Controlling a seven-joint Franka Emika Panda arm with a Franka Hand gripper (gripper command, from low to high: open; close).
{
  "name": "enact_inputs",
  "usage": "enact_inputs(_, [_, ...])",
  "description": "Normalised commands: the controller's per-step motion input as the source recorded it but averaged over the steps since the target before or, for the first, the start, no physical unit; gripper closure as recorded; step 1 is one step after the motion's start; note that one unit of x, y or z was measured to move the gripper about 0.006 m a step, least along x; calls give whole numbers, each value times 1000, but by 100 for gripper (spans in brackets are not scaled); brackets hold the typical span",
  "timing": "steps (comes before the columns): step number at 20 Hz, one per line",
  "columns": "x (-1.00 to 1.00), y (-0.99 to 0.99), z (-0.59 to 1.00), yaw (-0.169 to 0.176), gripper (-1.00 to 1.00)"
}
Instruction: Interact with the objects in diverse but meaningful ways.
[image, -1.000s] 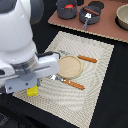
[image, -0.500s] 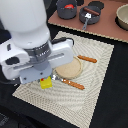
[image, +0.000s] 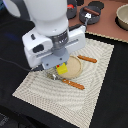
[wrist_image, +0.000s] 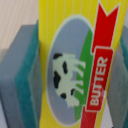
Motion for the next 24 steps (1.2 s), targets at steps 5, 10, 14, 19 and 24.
enact_inputs(5, [141, 825, -54, 38, 100])
enact_inputs(10, [80, 796, -120, 35, 100])
enact_inputs(14, [69, 782, -134, 35, 100])
enact_inputs(19, [63, 770, -139, 38, 100])
enact_inputs(24, [27, 723, -141, 37, 100])
